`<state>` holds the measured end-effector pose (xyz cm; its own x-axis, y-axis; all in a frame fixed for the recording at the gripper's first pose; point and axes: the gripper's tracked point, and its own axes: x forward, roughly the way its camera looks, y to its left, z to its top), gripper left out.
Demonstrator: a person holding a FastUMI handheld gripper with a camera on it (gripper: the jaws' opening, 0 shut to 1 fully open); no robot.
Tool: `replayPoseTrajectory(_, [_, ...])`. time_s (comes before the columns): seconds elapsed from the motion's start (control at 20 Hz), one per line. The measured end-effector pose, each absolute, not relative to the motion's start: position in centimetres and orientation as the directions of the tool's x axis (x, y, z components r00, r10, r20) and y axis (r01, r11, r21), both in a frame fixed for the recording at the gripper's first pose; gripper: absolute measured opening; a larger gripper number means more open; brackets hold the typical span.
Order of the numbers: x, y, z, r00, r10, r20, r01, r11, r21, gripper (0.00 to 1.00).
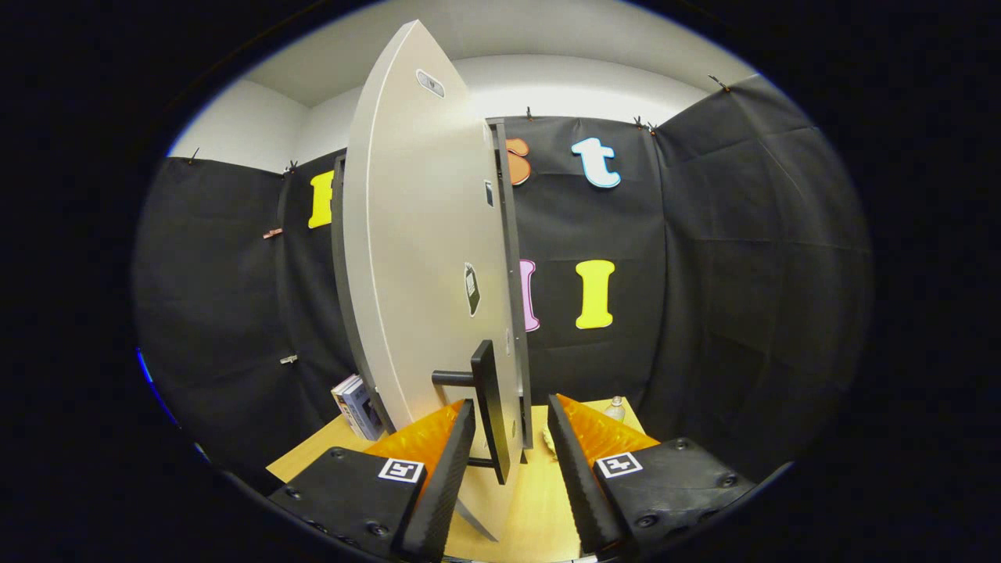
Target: Open the shoe cabinet door, grab the shoes and put them into the shoe cabinet, then close the shoe cabinet door.
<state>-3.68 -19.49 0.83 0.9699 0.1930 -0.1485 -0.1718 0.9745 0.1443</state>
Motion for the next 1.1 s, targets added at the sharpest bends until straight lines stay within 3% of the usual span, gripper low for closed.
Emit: replayPoseTrajectory(1.1, [0.8, 0.7, 0.0, 0.965, 0.230, -0.128, -0.207, 0.963, 0.171, 0.66])
